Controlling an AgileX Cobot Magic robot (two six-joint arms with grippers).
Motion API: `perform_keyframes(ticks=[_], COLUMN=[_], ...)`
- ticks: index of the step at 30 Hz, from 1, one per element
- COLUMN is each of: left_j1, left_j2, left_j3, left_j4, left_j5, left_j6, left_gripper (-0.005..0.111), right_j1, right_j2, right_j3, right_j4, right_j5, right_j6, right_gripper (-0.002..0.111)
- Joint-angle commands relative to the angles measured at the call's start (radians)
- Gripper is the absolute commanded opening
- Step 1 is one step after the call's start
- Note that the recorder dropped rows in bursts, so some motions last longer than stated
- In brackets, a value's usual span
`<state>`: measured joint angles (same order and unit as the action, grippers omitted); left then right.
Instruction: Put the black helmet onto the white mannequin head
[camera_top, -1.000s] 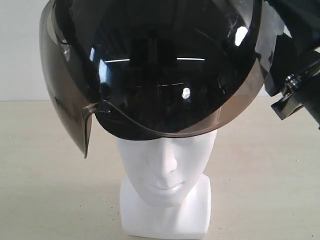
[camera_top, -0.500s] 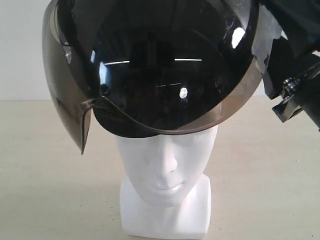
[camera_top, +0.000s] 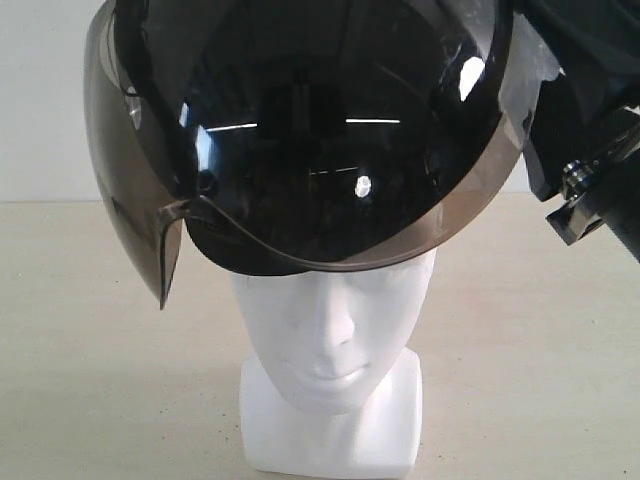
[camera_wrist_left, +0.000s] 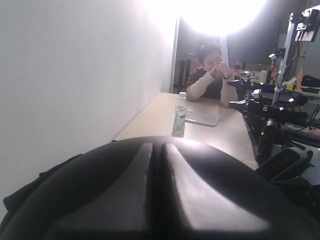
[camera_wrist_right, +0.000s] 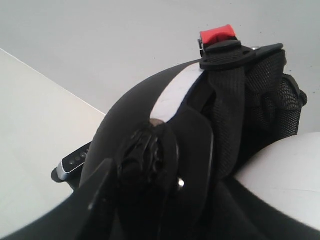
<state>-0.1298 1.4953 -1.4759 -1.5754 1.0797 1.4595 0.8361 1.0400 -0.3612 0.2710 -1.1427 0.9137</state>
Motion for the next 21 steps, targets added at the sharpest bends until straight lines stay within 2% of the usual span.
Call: perform_keyframes(ticks=[1, 10, 18, 21], left_j1=[-0.023, -0.023, -0.023, -0.025], left_j2=[0.028, 0.028, 0.037, 0.049], left_j3=[0.027, 0.027, 0.031, 0.051], left_j4=[0.147, 0.147, 0.151, 0.151], left_j5=[0.069, 0.069, 0.080, 0.080], left_j6=[-0.001, -0.001, -0.005, -0.005], left_gripper=[0.004, 0.004, 0.004, 0.004], right_j1=[-0.018, -0.018, -0.018, -0.018], right_j2=[-0.018, -0.018, -0.018, -0.018], right_j3=[0.000, 0.000, 0.000, 0.000], right_j4=[0.061, 0.061, 0.063, 0.063], right_j5=[-0.078, -0.078, -0.076, -0.076], right_j6=[-0.139, -0.167, -0.167, -0.167], right_gripper=[0.000, 0.002, 0.026, 0.029])
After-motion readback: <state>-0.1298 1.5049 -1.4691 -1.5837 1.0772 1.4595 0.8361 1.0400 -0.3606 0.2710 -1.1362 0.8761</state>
